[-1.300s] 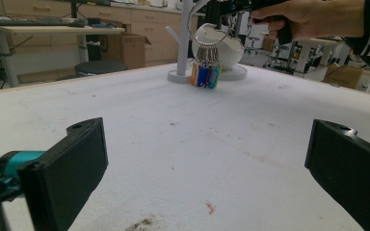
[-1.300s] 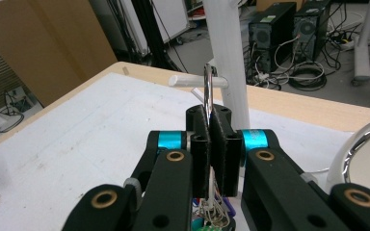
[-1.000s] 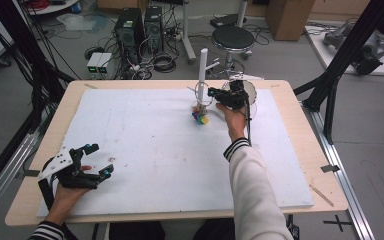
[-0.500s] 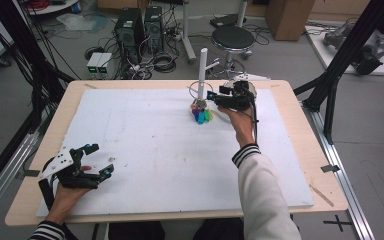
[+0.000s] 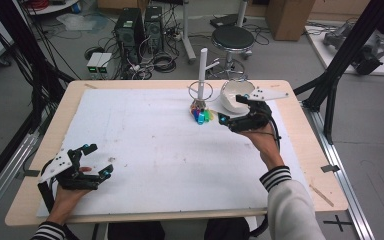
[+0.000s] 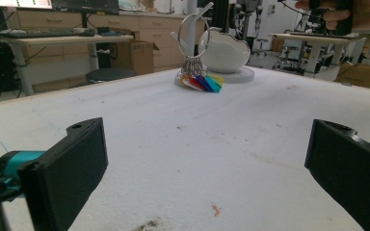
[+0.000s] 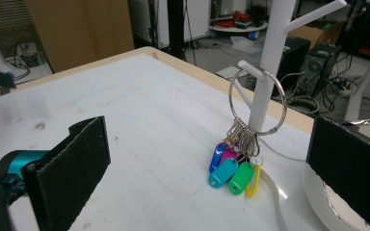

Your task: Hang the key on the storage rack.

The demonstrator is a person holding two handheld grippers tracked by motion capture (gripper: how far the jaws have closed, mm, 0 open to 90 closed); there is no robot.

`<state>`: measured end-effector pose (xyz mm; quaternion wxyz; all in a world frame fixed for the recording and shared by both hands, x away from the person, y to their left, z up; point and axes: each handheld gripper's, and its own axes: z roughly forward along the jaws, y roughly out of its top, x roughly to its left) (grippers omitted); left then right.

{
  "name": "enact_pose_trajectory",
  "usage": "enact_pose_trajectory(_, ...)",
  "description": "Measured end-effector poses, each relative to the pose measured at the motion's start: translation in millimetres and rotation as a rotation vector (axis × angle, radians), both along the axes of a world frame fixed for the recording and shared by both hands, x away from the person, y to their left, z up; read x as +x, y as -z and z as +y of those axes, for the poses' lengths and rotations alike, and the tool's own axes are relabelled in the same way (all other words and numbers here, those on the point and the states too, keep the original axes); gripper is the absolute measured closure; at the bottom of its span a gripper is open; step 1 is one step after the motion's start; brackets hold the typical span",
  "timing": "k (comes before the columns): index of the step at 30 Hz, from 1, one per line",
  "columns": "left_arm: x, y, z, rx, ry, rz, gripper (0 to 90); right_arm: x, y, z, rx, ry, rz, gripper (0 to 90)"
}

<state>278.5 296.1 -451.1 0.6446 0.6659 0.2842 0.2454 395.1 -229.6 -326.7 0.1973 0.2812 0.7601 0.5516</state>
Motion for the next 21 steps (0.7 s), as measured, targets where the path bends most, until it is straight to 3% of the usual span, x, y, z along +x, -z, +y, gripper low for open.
enact_pose_trajectory(5,-1.9,0.1,-1.5,0.011,-0.004,-0.014,1.7,-19.5,21.8,-18.0,0.012,-0.023,-0.049,0.9)
enact_pose_trajectory(12,-2.0,0.2,-1.1,0.007,-0.009,-0.014,1.7,-45.6,56.1,-49.0,0.118,0.005,-0.102,0.9)
enact_pose_trajectory(17,-2.0,0.2,-0.9,0.009,-0.012,-0.015,1.7,-57.0,78.6,-68.2,0.178,0.029,-0.099,0.9)
enact_pose_trajectory(21,-2.6,0.1,-1.6,0.010,-0.014,-0.015,1.7,-62.9,91.1,-73.4,0.190,0.017,-0.082,0.9)
